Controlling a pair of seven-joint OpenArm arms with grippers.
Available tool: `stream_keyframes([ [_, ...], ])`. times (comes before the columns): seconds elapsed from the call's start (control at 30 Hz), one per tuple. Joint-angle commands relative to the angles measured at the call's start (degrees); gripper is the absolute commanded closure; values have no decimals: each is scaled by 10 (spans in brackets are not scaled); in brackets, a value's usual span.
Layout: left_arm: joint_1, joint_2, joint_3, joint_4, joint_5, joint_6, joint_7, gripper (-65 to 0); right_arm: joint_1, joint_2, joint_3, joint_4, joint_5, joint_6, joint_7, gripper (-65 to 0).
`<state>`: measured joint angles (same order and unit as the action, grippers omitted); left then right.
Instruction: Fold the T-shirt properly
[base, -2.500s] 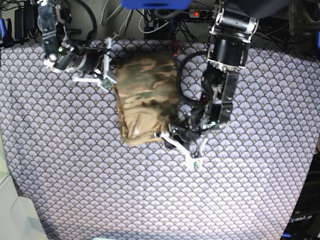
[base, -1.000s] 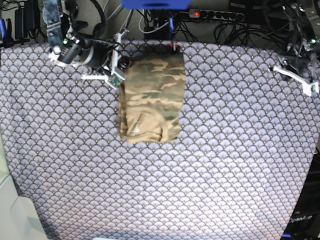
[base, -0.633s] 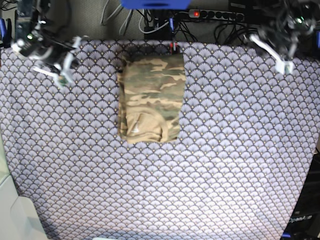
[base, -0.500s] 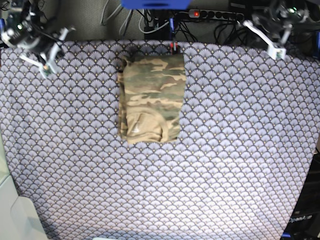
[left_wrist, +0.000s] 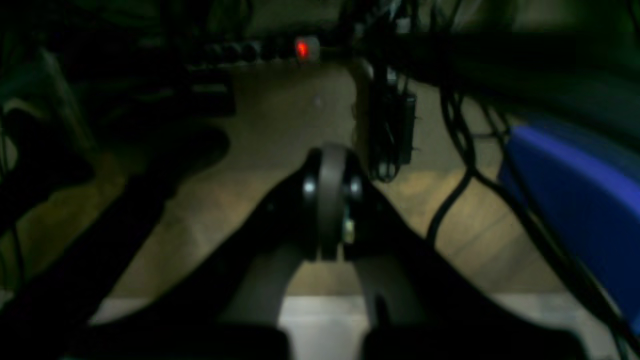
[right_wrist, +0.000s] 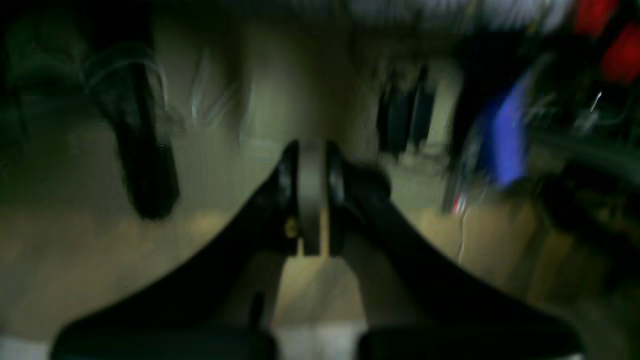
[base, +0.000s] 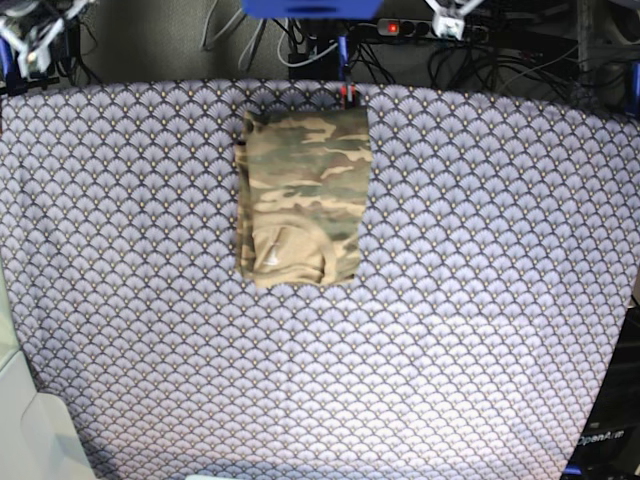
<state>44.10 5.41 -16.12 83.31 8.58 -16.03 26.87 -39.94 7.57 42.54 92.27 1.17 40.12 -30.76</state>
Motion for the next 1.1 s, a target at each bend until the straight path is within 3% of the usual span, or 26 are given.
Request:
stream_keyframes([
  [0.0, 7, 11, -4, -21, 4, -2, -24, 0, 11, 6, 5, -37, -21, -1, 29, -2],
  [0.1, -22, 19, -16, -108, 14, 1, -102, 0, 67, 6, 15, -194, -104, -1, 127, -2],
  [0.3, -106, 15, -42, -322, 13, 3, -222, 0, 168, 12, 132, -475, -279, -1, 318, -2],
  [0.43, -189, -16, -47, -501, 14, 5, -294, 0, 190, 11, 181, -601, -371, -1, 460, -2],
  [0.57, -303, -61, -84, -714, 10, 6, -322, 0, 199, 13, 178, -702, -457, -2, 556, -2],
  [0.7, -375, -94, -106, -833, 11, 15, -421, 0, 228, 21, 154, -805, -572, -260, 596, -2],
  [0.8, -406, -103, -102, -833, 14, 90, -434, 0, 260, 27, 151, -890, -638, -415, 594, -2],
  [0.93, -427, -103, -88, -833, 48, 158, -434, 0, 289, 12, 152, -918, -711, -543, 547, -3],
  [1.07, -439, -103, -83, -833, 78, 220, -434, 0, 297, -1, 153, -918, -745, -600, 528, -3],
])
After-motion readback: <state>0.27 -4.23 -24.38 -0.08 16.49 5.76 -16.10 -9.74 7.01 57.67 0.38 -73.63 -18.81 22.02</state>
